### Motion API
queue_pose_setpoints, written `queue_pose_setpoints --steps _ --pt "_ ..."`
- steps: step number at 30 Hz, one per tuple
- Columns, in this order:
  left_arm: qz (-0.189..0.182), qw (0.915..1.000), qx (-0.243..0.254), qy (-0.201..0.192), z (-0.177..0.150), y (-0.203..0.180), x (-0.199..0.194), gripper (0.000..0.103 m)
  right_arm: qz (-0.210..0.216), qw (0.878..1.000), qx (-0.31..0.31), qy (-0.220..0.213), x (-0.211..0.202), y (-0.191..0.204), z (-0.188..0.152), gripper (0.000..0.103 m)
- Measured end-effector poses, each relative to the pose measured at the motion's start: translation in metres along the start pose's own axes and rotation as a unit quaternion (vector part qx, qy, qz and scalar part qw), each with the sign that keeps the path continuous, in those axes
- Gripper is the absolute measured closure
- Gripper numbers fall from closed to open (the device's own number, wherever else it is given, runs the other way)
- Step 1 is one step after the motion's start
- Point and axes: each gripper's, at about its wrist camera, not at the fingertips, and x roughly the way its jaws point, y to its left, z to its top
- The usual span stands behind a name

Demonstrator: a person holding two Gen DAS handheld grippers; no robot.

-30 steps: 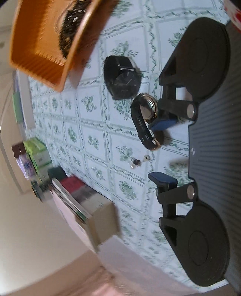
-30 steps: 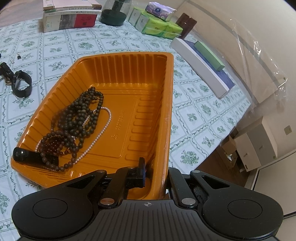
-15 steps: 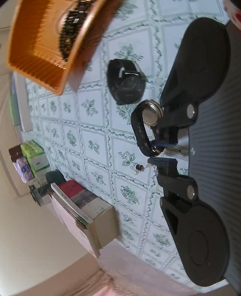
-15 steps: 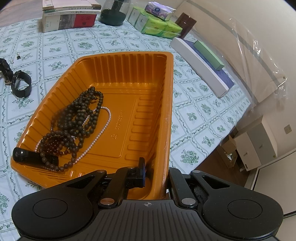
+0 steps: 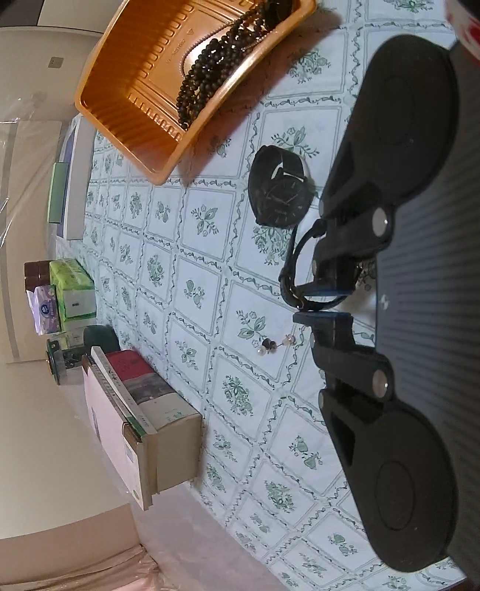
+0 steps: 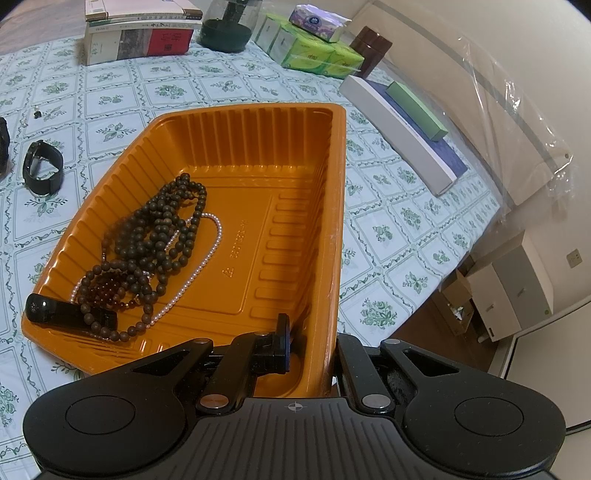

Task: Organize jewelry
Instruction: 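Grasp the black leather bracelet with silver clasp using the left tool, then lower the black leather bracelet into the tray and open the left tool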

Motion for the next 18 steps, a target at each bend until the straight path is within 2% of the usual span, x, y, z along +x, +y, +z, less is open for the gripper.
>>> queue_pose_setpoints --steps 18 --pt "-0.027 0.9993 -0.022 -0.015 0.011 0.000 -0.013 0.096 0.000 1.000 0.000 0.000 0.000 0.000 0.000 0.097"
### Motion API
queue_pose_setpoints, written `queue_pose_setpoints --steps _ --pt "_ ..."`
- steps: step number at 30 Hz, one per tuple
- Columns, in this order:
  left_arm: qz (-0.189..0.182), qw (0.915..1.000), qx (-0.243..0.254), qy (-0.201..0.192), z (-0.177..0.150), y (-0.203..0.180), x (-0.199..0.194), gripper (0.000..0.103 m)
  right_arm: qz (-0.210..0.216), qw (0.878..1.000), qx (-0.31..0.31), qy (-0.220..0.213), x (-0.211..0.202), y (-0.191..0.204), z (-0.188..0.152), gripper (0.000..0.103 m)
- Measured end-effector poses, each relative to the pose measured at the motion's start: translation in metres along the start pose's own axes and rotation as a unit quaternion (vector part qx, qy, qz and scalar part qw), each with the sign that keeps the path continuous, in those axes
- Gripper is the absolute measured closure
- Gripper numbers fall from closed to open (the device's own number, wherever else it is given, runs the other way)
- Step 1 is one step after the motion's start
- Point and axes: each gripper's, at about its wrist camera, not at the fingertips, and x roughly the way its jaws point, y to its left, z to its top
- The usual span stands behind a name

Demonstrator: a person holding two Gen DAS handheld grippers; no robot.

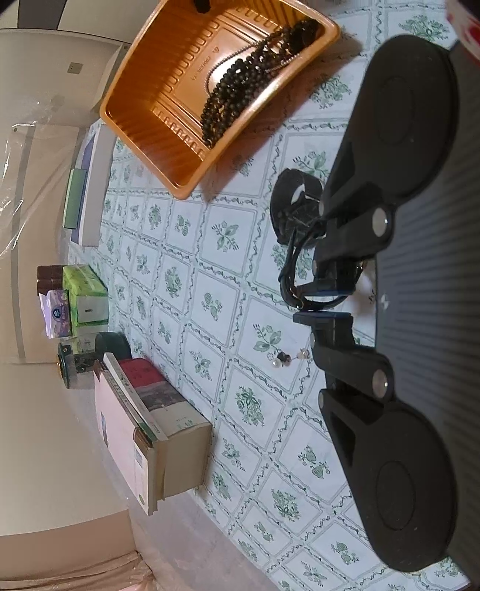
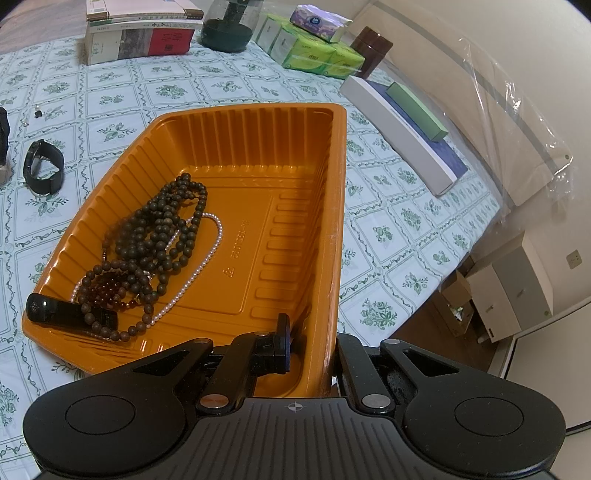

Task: Organize jewelry
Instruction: 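Lower the black leather bracelet into the tray and open the left tool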

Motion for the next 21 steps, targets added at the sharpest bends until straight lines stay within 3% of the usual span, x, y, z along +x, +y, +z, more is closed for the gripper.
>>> queue_pose_setpoints --steps 11,21 --pt "-0.032 0.9994 0.006 -0.014 0.015 -0.022 -0.005 0.096 0.000 1.000 0.000 0.000 0.000 0.000 0.000 0.097" --pt "-0.082 0.9959 0.025 -0.028 0.037 -0.070 -0.003 0.096 0.001 1.000 0.001 -0.002 -0.001 0.000 0.000 0.097"
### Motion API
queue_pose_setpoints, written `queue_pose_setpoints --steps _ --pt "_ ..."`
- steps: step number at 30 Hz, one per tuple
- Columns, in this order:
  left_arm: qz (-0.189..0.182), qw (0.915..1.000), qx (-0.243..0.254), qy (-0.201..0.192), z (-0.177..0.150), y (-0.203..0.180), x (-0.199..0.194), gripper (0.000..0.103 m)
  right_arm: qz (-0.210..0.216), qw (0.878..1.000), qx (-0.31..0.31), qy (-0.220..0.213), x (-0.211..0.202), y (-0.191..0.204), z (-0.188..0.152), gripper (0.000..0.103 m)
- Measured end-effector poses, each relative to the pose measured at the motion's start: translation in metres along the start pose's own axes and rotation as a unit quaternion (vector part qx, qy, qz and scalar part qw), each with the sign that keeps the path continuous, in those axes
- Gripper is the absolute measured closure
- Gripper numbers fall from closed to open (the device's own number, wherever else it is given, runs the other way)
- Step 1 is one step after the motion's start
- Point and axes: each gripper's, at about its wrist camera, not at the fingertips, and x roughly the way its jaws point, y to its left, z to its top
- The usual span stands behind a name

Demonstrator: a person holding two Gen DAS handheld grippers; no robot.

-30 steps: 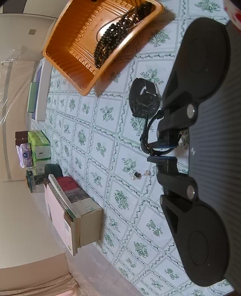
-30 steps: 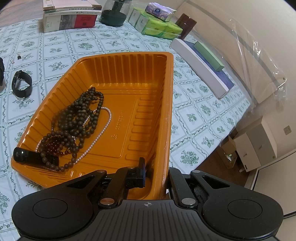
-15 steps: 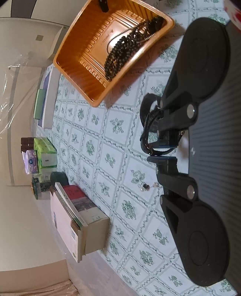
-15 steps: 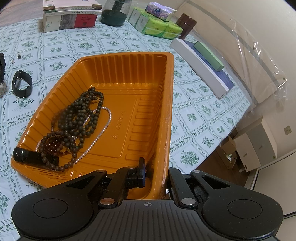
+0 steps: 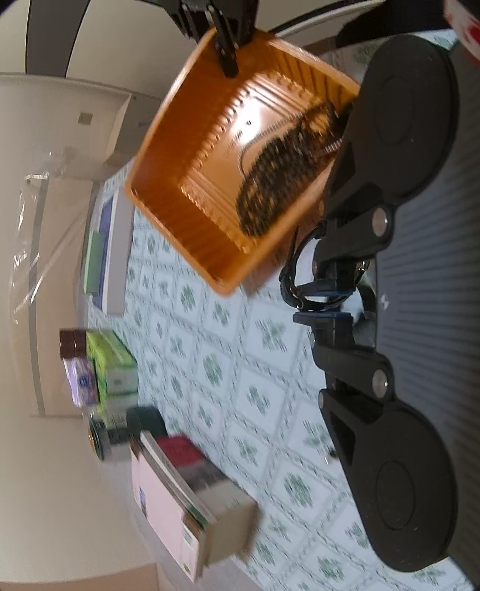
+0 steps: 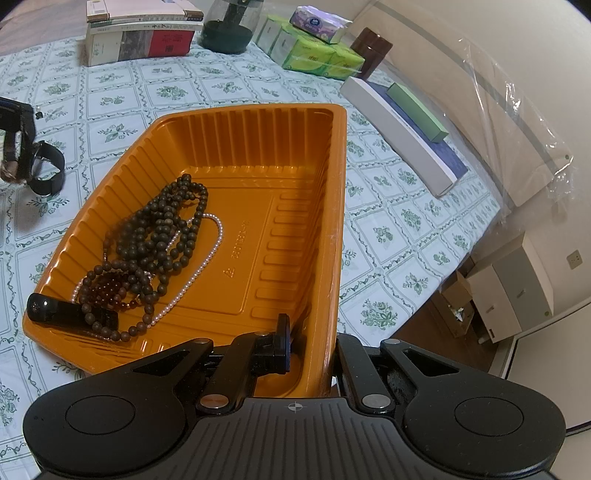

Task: Organize jewelry
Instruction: 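Lower the black leather bracelet into the tray and open the left tool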

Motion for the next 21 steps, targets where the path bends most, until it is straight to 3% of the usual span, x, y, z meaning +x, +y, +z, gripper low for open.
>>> queue_pose_setpoints --steps 10,21 --pt "-0.074 0.9967 0.032 -0.005 0.023 -0.058 0.019 0.096 0.001 1.000 0.001 -0.001 0.000 0.000 -0.001 0.097" --pt "-0.112 0.9915 0.066 0.002 0.029 -0.099 0.037 0.096 0.002 1.000 -0.001 -0.002 -0.001 0.000 -0.002 0.097"
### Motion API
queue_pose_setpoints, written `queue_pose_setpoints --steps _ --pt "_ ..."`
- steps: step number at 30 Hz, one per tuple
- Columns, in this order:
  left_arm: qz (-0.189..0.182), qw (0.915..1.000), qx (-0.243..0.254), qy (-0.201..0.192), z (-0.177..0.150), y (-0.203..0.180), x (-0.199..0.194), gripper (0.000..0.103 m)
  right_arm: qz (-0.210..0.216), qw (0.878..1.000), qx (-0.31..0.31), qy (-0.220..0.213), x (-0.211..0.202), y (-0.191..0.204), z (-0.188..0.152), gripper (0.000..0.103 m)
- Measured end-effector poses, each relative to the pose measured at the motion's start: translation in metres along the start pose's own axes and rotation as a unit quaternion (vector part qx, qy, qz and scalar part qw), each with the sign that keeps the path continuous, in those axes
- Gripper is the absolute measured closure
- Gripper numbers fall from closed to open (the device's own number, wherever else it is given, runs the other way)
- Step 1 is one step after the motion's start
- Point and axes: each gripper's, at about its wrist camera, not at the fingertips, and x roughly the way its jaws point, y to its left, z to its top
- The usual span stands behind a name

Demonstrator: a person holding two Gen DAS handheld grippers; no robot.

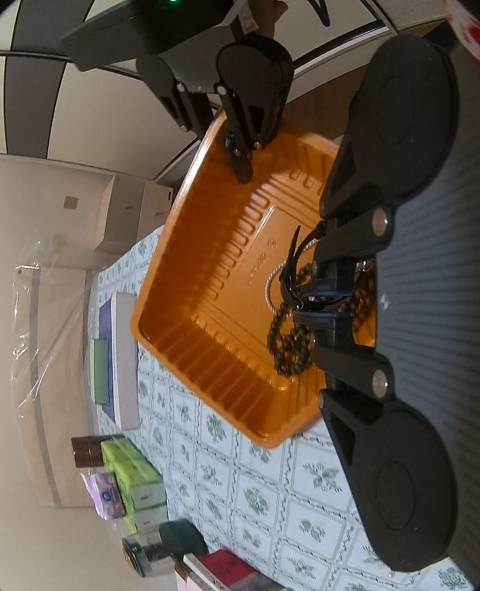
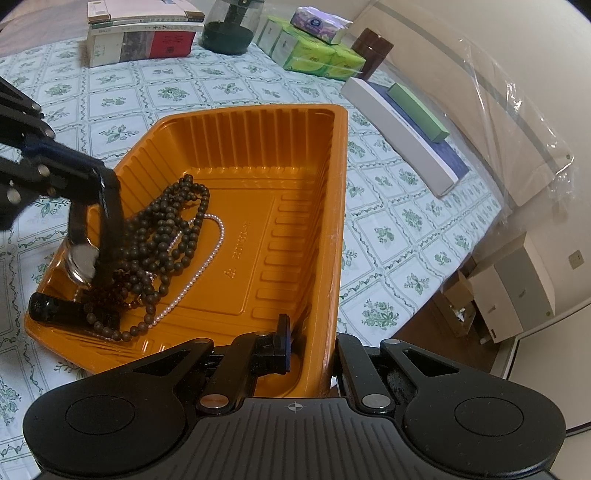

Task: Organize jewelry
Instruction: 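Lower the black leather bracelet into the tray and open the left tool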

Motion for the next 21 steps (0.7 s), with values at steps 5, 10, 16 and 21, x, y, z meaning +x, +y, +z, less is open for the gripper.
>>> queue_pose_setpoints --steps 5,10,16,21 --pt "-0.011 0.9999 0.003 0.006 0.000 -0.006 0.009 0.096 0.000 1.000 0.000 0.000 0.000 0.000 0.000 0.097" --pt "-0.021 0.9996 0.008 0.015 0.000 -0.010 0.018 0.096 0.001 1.000 -0.001 0.000 0.000 0.000 0.000 0.097" --pt "-0.027 0.9993 0.007 0.023 -0.001 -0.011 0.026 0.096 0.002 1.000 -0.001 0.001 0.001 0.000 0.000 0.097" --pt "-0.032 0.9991 0.006 0.027 -0.002 -0.010 0.029 0.096 0.002 1.000 0.000 0.001 0.001 0.000 -0.001 0.097"
